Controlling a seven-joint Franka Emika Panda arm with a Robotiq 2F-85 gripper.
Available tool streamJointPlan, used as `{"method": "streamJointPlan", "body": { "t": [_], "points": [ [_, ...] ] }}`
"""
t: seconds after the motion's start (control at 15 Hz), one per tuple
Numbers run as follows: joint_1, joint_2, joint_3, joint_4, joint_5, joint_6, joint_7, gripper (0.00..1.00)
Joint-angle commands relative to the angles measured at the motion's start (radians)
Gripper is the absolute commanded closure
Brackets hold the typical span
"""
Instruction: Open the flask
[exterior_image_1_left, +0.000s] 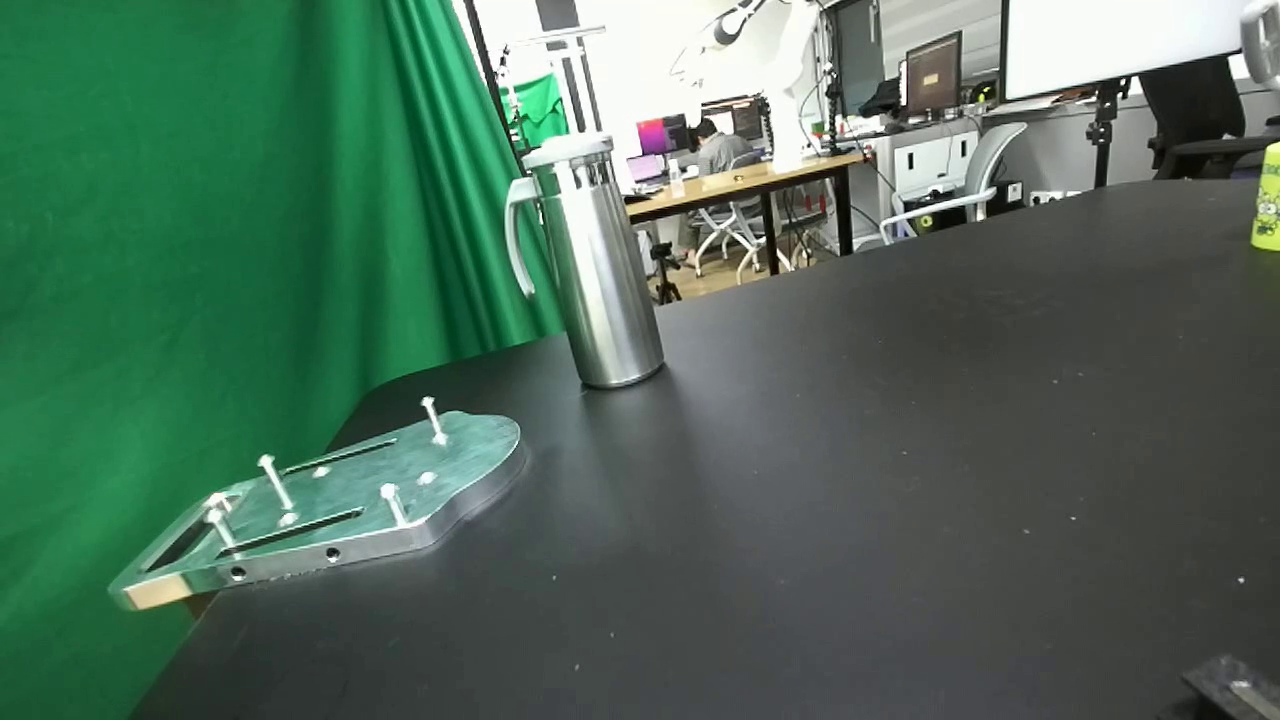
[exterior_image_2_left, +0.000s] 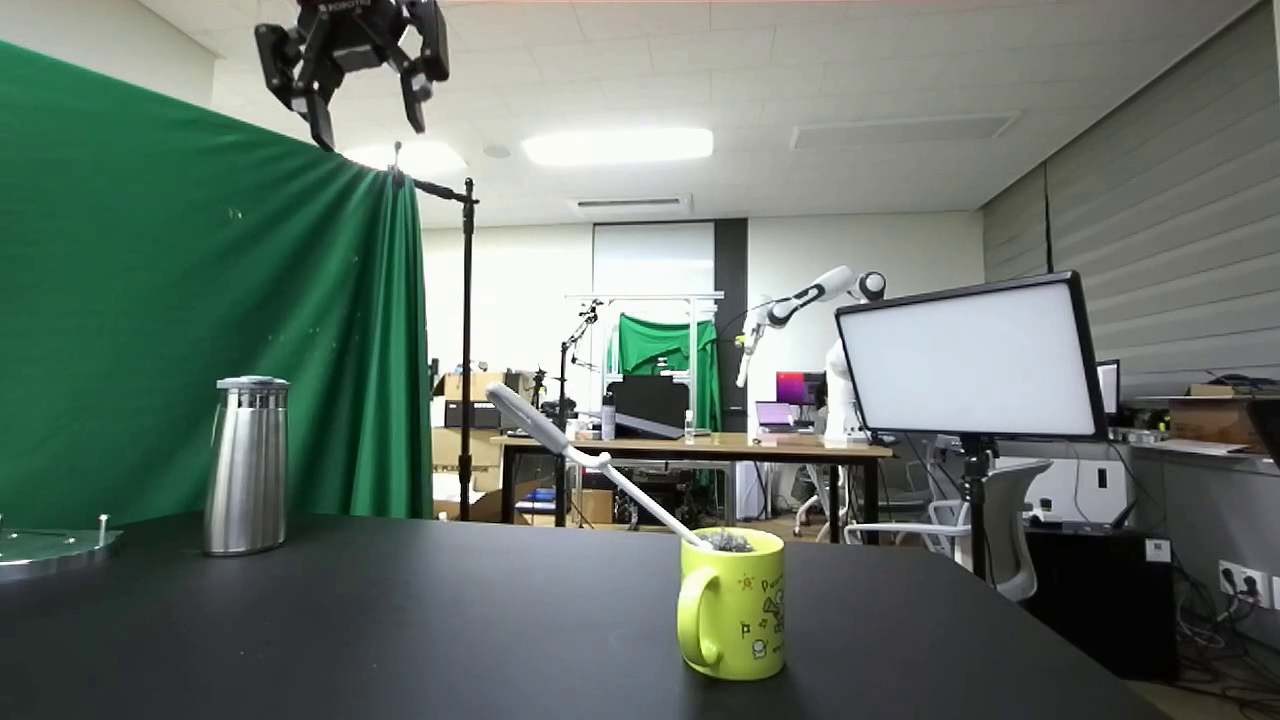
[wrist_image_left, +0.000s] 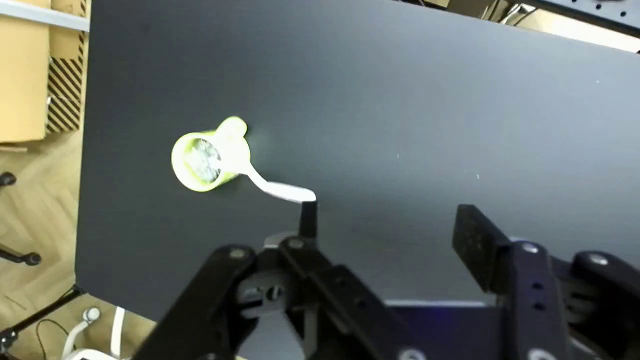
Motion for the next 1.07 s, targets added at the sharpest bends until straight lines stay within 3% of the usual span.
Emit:
{"method": "streamJointPlan", "body": {
  "t": [0.0, 0.27, 0.33, 0.53, 1.0],
  "points": [
    [0.033, 0.206, 0.048, 0.208, 0.036, 0.005, 0.047, 0.58],
    [0.056, 0.353, 0.096, 0.379, 0.060, -0.018, 0.062, 0.86],
    [0.050, 0.279, 0.083, 0.272, 0.046, 0.025, 0.032, 0.67],
    [0.057, 0.346, 0.097, 0.344, 0.048, 0.015, 0.040, 0.85],
    [0.057, 0.351, 0.096, 0.356, 0.048, 0.005, 0.040, 0.85]
  ]
}}
